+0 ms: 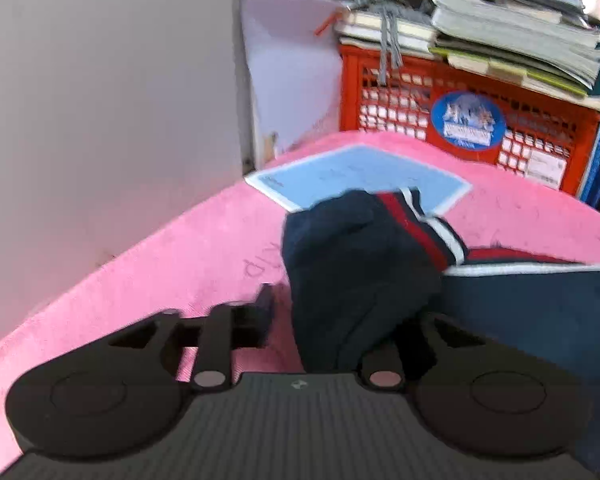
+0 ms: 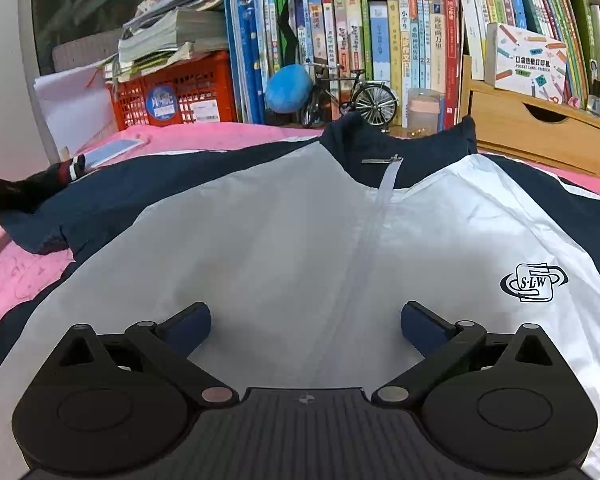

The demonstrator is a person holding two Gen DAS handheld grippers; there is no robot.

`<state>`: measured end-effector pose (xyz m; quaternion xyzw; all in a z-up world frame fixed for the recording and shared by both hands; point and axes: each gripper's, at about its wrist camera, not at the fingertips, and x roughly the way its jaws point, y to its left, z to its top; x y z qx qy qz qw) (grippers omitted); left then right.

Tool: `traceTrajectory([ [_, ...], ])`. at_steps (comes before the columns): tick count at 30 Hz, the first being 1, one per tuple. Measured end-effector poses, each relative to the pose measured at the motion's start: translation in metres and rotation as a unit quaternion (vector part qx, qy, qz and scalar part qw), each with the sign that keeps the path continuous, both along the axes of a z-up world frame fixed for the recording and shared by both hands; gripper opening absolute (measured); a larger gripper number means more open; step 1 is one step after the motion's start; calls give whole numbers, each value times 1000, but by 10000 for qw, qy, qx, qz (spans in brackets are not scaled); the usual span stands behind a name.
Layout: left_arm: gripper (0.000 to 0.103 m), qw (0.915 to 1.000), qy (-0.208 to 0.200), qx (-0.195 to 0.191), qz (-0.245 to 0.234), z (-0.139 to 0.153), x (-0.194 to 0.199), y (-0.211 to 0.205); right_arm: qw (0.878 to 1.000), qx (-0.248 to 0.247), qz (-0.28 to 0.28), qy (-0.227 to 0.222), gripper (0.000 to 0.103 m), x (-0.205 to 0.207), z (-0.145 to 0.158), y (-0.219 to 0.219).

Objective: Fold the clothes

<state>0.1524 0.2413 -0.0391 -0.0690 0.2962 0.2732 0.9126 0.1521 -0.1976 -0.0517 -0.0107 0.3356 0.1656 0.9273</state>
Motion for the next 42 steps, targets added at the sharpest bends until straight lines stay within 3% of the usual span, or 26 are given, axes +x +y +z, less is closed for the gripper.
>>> traceTrajectory([
  [1,43,10000,25,72,-59,2,0,-2,10000,-6,-1,1,103,0,0,0],
  [3,64,9999,12,58,-128,7,-4,-4,10000,-16,1,2,103,0,0,0],
  [5,77,9996,-71,-47,-254,15,-7,-5,10000,-30,2,3,103,0,1,0],
  [8,80,9966,-239,-391,-688,24,-4,-6,10000,-38,2,5,103,0,1,1],
  [10,83,9956,-252,-184,-878,29,-5,-14,10000,-37,2,8,103,0,1,1],
  [12,88,9933,-20,890,-735,29,-6,-36,10000,-36,4,8,103,0,1,1],
  [14,91,9778,458,2012,-367,21,3,-53,10000,-33,3,8,103,0,1,1],
  [16,91,9717,618,2260,-287,17,8,-57,10000,-30,4,9,103,0,1,0],
  [18,86,9726,316,2223,-606,22,6,-62,10000,-30,3,10,103,0,0,0],
  [20,87,9723,-43,2012,-1186,31,3,-71,10000,-35,2,9,103,0,0,1],
  [23,88,9719,237,1559,-1746,30,21,-70,10000,-40,3,9,103,0,0,0],
  [26,82,9692,911,1951,-1199,10,42,-51,10000,-31,1,10,103,0,0,0],
  [29,82,9701,1196,2037,-563,7,39,-9,10000,-18,1,12,103,0,0,0],
  [32,82,9751,1108,1921,35,19,18,28,10000,-14,2,13,103,0,0,0],
  [37,83,9782,924,1840,264,35,-11,46,10000,1,-2,13,103,0,0,0],
  [40,83,9873,848,1251,496,39,-17,57,10000,15,-1,15,103,0,0,-1],
  [42,81,9888,748,1120,639,38,-24,57,10000,18,-1,15,103,0,0,-1],
])
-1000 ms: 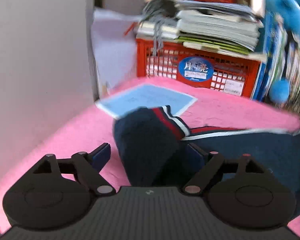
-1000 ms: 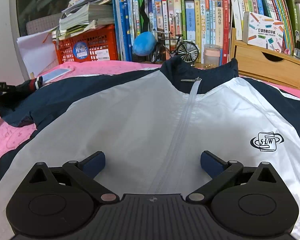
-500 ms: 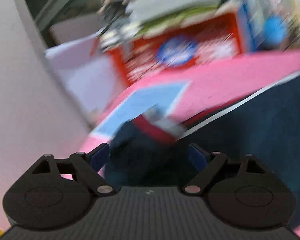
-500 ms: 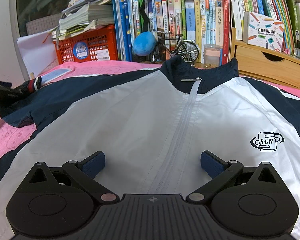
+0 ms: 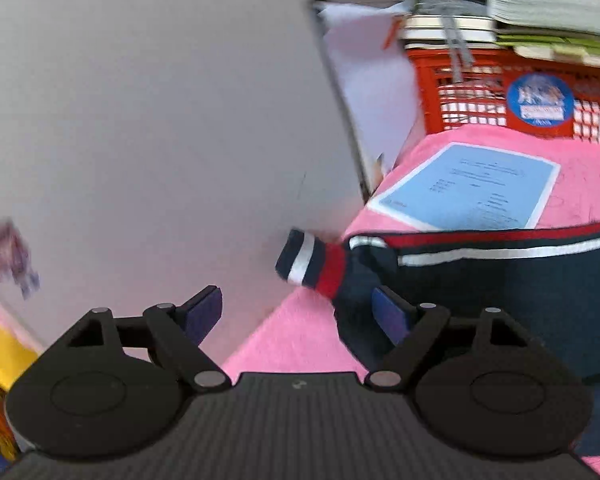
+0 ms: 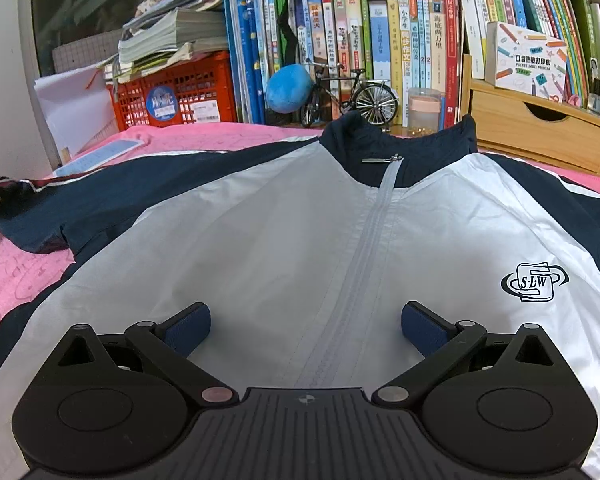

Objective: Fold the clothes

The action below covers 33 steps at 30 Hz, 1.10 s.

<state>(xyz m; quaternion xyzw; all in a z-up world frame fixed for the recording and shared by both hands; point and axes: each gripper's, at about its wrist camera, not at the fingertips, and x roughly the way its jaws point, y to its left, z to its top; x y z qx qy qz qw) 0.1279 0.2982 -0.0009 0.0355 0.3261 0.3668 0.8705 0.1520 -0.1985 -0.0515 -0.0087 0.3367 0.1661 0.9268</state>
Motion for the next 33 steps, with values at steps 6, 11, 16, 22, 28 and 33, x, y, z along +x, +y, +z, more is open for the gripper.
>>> traceTrajectory([
  [6,82,9942,-653,-18,-854,25,-7,-59,10000,10,1,2,103,0,0,0],
  [11,90,9606,-995,-641,-2516,38,0,-162,10000,10,-3,2,103,-1,1,0],
  [16,91,9079,-662,-1383,-3902,12,20,-276,9999,134,-22,-17,103,-3,2,-4],
  [22,92,8947,72,-858,-4384,-41,26,-341,9970,54,-566,-520,103,-18,27,-72],
  [28,102,8991,26,-1075,-4243,-43,27,-334,9655,-448,-2378,-961,103,-2,48,-201],
  [33,103,9008,40,-1200,-4173,-44,31,-333,9359,-1297,-3215,-629,103,44,46,-266],
])
